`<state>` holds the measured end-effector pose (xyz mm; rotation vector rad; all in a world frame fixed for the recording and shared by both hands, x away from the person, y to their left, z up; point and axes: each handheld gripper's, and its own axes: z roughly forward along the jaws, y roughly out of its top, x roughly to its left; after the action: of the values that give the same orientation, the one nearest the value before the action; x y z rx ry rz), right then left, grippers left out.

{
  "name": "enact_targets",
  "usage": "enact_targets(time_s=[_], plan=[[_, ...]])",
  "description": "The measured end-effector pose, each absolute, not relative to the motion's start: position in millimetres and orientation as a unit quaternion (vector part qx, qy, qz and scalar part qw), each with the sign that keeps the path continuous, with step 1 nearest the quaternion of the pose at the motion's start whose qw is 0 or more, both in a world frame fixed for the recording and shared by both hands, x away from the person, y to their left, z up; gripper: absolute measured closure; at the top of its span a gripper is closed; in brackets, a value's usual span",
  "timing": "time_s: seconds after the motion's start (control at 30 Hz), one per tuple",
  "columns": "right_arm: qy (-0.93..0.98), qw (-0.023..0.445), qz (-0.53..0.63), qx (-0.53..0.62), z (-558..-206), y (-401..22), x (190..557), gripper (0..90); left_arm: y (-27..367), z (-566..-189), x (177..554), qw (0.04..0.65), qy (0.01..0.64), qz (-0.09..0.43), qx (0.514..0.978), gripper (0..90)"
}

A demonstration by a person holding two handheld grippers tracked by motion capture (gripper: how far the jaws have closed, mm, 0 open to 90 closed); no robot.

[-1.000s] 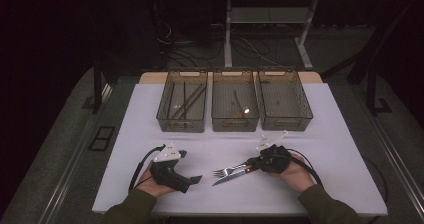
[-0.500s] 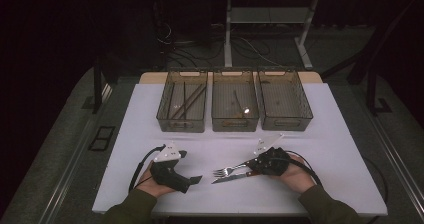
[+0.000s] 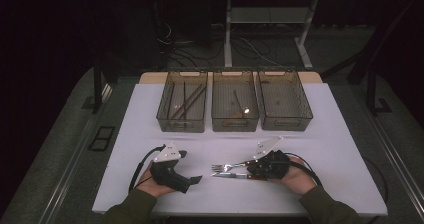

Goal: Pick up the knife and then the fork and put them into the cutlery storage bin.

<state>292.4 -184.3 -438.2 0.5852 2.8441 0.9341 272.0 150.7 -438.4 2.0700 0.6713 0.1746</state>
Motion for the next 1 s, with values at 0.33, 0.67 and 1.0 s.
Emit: enact_targets(time_s=[0.33, 0.67, 1.0], plan=[[0.939, 0.029, 0.303, 0.16, -437.6, -181.9, 285.6, 90.0, 150.8, -438.2, 271.8, 0.461, 0.273, 0.071, 0.841, 0.0], [0.937, 0.035, 0.301, 0.174, -435.3, -181.6, 280.8, 90.0, 150.7, -438.0, 271.6, 0.462, 0.273, 0.071, 0.841, 0.0], [0.913, 0.017, 0.33, 0.238, -419.6, -196.6, 277.1, 72.4, 149.9, -437.4, 270.8, 0.464, 0.271, 0.071, 0.84, 0.0]])
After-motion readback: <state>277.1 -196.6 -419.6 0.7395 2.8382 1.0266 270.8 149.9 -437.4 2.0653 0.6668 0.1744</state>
